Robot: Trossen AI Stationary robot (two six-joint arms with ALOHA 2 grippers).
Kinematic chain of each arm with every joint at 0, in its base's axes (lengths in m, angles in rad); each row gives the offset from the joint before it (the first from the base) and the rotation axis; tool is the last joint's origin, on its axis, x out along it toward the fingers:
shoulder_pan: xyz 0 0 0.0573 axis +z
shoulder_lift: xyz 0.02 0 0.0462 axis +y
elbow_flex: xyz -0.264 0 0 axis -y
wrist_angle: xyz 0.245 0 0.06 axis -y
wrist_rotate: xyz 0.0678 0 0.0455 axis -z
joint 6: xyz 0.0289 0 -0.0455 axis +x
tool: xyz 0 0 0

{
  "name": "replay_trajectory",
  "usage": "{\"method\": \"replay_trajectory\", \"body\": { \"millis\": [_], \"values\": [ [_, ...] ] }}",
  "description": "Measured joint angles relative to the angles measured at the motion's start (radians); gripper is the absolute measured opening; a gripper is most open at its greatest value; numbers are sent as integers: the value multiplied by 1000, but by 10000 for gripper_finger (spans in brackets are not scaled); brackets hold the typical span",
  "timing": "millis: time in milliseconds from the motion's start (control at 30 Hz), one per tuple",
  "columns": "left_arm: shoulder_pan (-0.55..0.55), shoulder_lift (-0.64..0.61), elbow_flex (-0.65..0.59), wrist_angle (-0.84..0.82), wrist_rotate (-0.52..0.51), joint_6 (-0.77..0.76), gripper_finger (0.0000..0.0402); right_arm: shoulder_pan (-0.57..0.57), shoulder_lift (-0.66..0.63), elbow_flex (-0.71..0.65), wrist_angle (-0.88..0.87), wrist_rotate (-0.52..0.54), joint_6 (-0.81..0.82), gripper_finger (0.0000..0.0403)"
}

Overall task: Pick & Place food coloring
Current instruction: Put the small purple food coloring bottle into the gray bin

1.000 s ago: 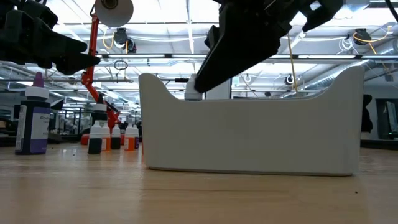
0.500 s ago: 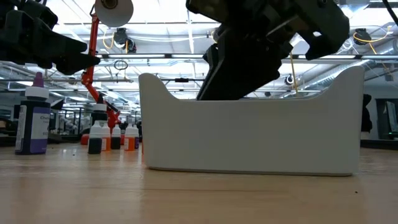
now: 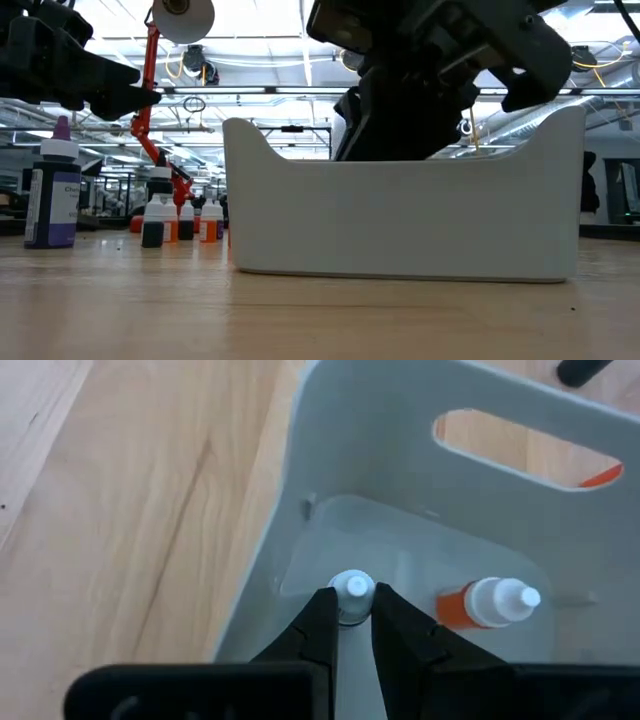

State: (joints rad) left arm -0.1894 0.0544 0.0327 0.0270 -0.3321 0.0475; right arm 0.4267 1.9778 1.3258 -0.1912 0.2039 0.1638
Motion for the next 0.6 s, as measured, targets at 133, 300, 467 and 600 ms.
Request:
{"method": "replay_trajectory", "body": {
  "millis": [133, 300, 467, 600],
  "values": [
    [0, 0, 0, 0, 0, 0, 365, 0, 0, 0, 0, 0, 0, 46],
    [0, 0, 0, 0, 0, 0, 365, 0, 0, 0, 0, 0, 0, 67],
    [0, 0, 0, 0, 0, 0, 365, 0, 0, 0, 0, 0, 0, 81],
    [0, 0, 0, 0, 0, 0, 365, 0, 0, 0, 0, 0, 0, 91]
  ]
}}
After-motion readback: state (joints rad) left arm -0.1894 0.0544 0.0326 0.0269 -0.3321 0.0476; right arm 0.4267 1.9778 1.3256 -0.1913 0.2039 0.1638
